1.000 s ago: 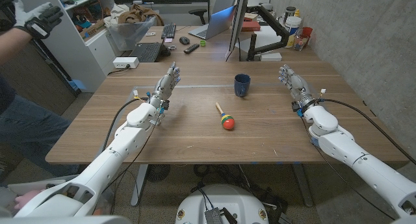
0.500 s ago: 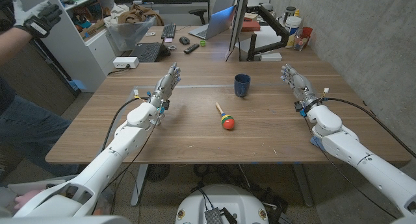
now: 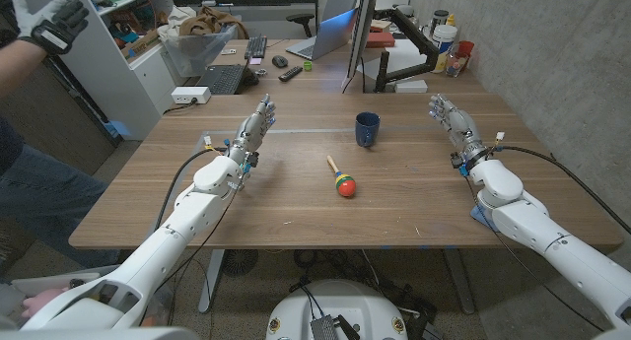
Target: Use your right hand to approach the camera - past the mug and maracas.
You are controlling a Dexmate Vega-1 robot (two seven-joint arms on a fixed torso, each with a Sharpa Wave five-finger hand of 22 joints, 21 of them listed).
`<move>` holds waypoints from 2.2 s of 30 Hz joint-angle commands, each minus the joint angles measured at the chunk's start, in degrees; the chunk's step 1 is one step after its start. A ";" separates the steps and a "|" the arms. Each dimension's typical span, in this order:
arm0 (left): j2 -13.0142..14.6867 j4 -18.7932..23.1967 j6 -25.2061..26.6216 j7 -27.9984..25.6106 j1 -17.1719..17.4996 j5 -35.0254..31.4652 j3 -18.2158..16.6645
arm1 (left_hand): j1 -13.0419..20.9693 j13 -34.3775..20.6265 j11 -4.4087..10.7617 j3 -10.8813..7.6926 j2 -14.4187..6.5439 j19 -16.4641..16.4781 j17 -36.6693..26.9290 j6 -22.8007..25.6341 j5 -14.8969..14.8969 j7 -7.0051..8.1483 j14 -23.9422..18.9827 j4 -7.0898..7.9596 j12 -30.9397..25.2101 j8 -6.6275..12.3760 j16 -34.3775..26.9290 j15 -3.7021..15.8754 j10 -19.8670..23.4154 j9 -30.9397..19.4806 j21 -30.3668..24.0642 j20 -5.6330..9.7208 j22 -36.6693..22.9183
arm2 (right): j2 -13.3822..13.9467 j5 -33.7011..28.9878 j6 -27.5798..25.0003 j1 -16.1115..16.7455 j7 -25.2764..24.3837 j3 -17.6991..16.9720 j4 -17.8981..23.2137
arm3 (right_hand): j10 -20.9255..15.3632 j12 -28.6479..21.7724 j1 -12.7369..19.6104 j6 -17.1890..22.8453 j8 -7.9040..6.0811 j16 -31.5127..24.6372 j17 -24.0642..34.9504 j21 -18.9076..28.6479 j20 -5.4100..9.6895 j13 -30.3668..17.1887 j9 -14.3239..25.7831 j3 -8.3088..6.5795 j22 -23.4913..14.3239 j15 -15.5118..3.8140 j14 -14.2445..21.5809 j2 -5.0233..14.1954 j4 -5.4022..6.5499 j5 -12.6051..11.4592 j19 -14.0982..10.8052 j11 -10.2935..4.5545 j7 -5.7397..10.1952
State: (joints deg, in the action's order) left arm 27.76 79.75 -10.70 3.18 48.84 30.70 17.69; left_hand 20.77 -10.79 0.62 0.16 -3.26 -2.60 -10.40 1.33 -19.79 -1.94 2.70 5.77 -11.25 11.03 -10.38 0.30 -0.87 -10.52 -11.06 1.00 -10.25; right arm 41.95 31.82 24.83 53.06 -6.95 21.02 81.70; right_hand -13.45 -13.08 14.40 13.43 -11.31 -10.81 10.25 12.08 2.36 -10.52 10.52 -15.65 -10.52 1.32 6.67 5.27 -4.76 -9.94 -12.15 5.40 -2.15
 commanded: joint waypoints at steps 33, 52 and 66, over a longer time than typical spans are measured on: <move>0.61 2.47 1.66 -1.07 0.37 -0.43 0.22 | 0.67 -0.18 0.49 0.53 -0.47 -0.39 -0.19 0.40 0.03 -0.15 0.27 0.14 -0.38 0.37 -0.41 0.00 0.24 -0.23 -0.38 -0.29 -0.16 | 2.81 -3.78 5.21 1.33 0.59 -1.48 -0.46 | -1.98 -0.47 0.30 0.59 -0.12 -0.56 0.14 0.55 0.16 -0.24 0.33 0.20 -0.11 -0.56 2.33 -1.23 -0.93 -0.52 -1.85 -0.70 0.40; 0.88 2.41 2.18 -1.16 0.07 -0.78 0.38 | 0.78 -0.18 0.52 0.65 -0.57 -0.41 -0.19 0.36 0.08 -0.17 0.29 0.11 -0.35 0.35 -0.41 -0.03 0.17 -0.23 -0.40 -0.39 -0.16 | 4.43 -5.14 6.01 2.61 -0.42 -2.73 0.20 | -2.81 -0.65 0.26 0.73 -0.12 -0.56 0.15 0.54 0.08 -0.26 0.35 0.48 -0.10 -0.68 3.09 -1.81 -1.20 -0.66 -2.30 -1.09 0.89; 1.30 3.03 2.94 -1.58 -0.17 -1.41 0.60 | 0.87 -0.18 0.43 0.75 -0.66 -0.44 -0.19 0.38 0.12 -0.20 0.30 0.09 -0.38 0.35 -0.41 -0.01 0.23 -0.24 -0.41 -0.41 -0.16 | 5.75 -7.55 6.79 3.95 -1.78 -3.40 1.04 | -3.94 -0.84 1.86 2.07 -0.53 -0.37 0.08 0.40 0.06 -0.28 0.46 -0.67 -0.09 -1.04 3.84 -0.36 -1.93 -0.91 -2.69 -1.62 2.06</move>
State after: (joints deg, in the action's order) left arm 28.75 82.40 -8.28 1.89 48.84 29.76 18.15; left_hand 21.30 -10.79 0.62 0.74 -3.79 -2.80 -10.41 1.33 -19.79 -1.94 2.70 5.69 -11.25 11.03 -10.38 0.30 -0.86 -10.52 -11.06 0.80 -10.25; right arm 46.65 25.92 30.92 55.94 -7.71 18.30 82.06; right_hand -16.70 -13.53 15.58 15.49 -11.76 -11.07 10.12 12.30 2.49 -10.52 10.81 -15.82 -10.52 0.30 9.74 4.99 -6.64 -10.61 -14.33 3.79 -0.70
